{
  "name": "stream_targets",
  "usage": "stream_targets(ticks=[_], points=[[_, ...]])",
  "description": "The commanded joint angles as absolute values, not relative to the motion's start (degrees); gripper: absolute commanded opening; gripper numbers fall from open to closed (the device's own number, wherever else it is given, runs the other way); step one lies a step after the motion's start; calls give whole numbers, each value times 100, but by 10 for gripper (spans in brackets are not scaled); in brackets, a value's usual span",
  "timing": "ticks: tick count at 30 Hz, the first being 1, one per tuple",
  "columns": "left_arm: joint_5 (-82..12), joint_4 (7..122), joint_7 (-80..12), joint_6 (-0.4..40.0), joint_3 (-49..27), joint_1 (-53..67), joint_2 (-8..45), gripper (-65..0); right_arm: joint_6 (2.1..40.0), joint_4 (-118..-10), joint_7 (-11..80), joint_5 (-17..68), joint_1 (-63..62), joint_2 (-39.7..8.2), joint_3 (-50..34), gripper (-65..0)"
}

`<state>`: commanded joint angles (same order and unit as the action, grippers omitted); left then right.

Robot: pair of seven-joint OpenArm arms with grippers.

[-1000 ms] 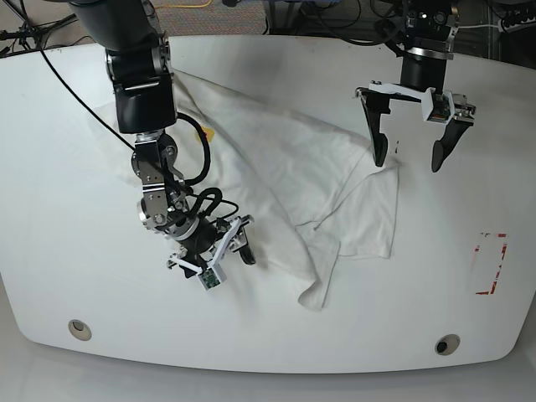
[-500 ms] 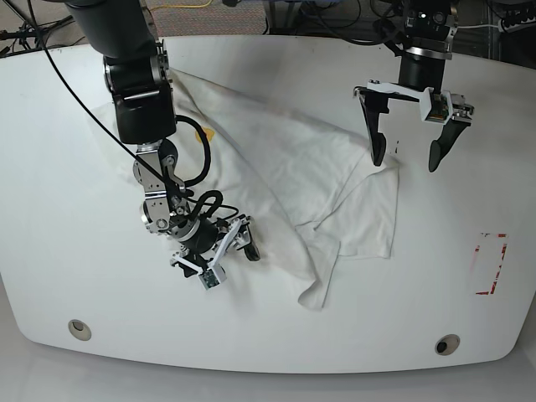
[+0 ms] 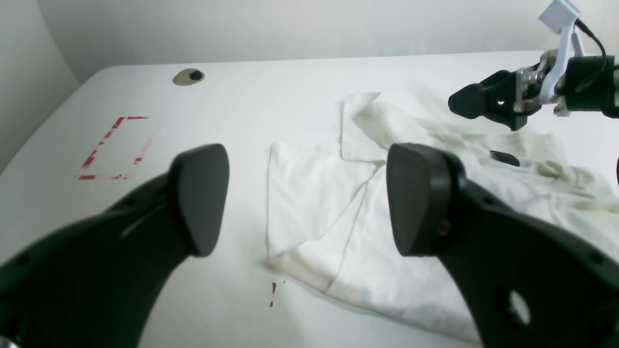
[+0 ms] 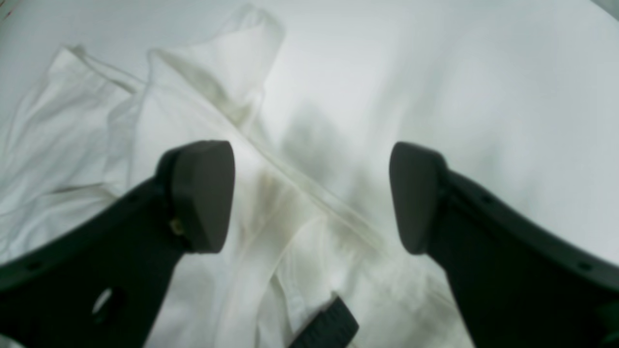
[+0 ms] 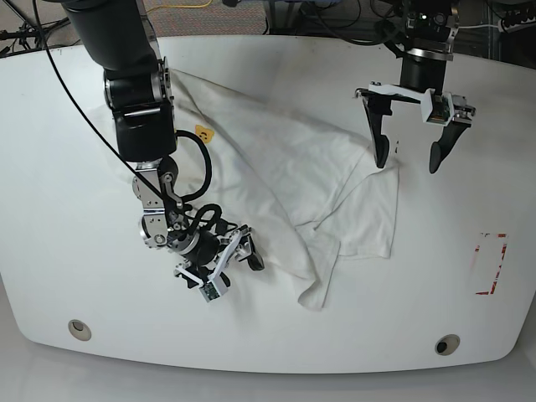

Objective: Fold the T-shirt properly
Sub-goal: 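Hold the shirt fold with the right gripper and shift it sideways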

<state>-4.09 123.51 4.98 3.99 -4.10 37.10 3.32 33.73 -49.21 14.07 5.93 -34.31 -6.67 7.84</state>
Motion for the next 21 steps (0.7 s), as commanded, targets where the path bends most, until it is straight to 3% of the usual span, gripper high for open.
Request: stream_targets(ticks=[15,21], points=[[-413,12359,535,420,-440,3793,325,-156,3299,-5036,1436,503,-3386,-661,828,-236],[-410,12395,537,421,-449,3814,326,-151,3338,-5112,1417,685,-3274,-636,948,-205]])
